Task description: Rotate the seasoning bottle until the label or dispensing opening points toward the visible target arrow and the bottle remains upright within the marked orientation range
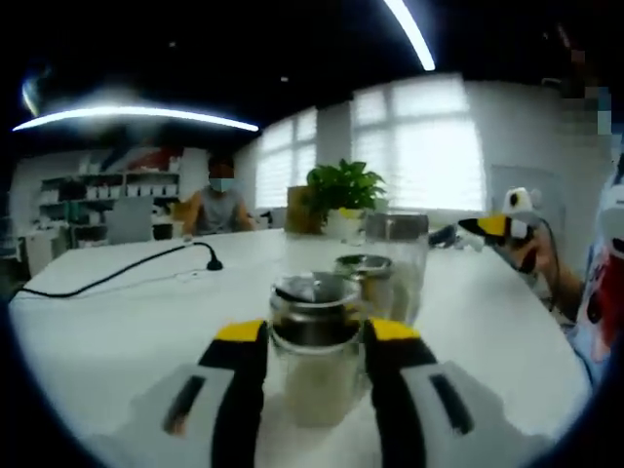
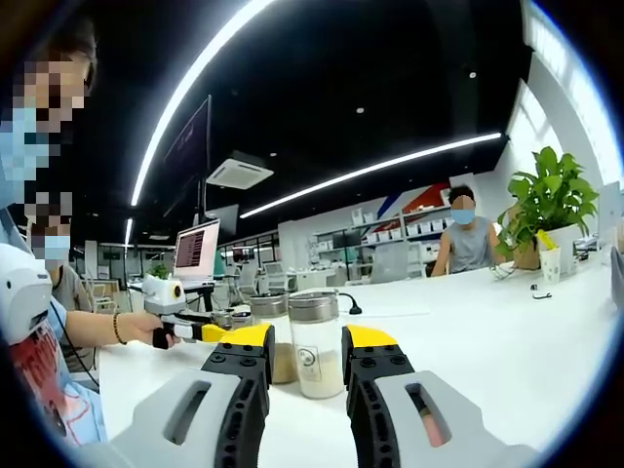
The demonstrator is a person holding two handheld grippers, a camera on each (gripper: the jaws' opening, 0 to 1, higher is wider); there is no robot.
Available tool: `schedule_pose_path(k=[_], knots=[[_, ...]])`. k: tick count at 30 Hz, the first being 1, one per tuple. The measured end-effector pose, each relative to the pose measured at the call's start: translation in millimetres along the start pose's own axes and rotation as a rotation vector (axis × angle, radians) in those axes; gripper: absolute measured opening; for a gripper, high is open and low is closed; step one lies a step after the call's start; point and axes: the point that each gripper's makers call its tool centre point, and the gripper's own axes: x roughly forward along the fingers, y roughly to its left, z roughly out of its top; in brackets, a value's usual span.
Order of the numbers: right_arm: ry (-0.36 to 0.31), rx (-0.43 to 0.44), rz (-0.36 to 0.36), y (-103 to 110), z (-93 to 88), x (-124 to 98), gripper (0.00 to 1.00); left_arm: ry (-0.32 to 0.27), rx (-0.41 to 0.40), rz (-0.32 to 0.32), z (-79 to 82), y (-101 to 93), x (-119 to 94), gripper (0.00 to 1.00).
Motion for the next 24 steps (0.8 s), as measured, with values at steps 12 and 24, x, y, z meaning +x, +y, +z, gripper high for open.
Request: schedule_pose_path(k=[12,24], knots=[[0.013,0.009,0.009,2.9,-6.0,2.8,0.27,0.070,-0.044,0.010,-9.3,13.0,-19.1,0.49],[0.010,0.008,0.005,1.5,-5.2,1.9,0.27,0.100,-0.098,0.124,-22.9,12.9,-4.7,0.44]])
